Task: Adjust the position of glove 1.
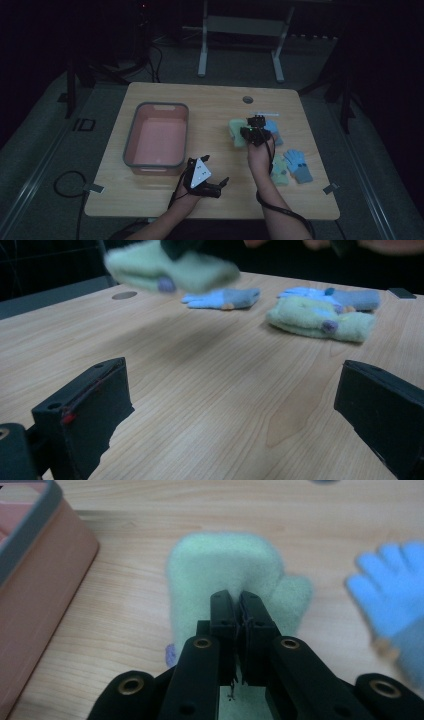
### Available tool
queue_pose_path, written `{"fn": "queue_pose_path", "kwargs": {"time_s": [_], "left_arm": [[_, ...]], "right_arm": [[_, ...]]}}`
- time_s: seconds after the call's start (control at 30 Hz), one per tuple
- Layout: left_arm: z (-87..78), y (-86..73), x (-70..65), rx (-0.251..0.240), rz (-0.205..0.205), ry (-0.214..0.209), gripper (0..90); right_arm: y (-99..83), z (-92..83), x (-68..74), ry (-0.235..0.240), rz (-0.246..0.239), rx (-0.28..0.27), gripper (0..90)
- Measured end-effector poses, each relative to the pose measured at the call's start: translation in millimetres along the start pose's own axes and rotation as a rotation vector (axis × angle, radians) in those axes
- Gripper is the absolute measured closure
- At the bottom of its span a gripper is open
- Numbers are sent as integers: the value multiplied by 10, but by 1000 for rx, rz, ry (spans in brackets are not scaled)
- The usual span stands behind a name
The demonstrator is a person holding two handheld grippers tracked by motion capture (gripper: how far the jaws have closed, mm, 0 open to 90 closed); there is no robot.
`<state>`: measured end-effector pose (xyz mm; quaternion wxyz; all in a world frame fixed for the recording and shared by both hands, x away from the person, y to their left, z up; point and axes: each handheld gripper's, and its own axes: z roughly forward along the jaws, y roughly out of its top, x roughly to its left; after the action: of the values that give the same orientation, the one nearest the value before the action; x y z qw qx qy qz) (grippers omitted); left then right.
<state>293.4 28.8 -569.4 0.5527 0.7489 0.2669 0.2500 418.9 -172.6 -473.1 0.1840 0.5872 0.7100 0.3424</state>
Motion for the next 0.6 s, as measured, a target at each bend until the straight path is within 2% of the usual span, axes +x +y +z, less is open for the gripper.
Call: {"fn": "queue_pose_path", "kwargs": {"time_s": [0.1,0.17,0.2,0.3,0.37,0.53,0.6], "left_arm": [[1,0,-4,-4,1,1,19],[0,-2,-5,-8,-2,3,19],[-1,-2,-6,-6,0,4,19],[-1,-2,-14,-8,2,5,19],[-7,-3,-16,-5,11,5,19],[-8,-3,-29,-8,21,5,19],[-8,-3,-29,-8,21,3,19]], "right_arm": [[-161,41,43,-39,27,-11,865],[-263,76,85,-10,55,1,865],[-309,87,114,-21,50,-1,865],[-423,133,149,-16,72,10,865],[-489,146,155,-15,78,17,864],[-635,121,141,-26,127,4,865],[-663,129,145,-34,125,4,865]]}}
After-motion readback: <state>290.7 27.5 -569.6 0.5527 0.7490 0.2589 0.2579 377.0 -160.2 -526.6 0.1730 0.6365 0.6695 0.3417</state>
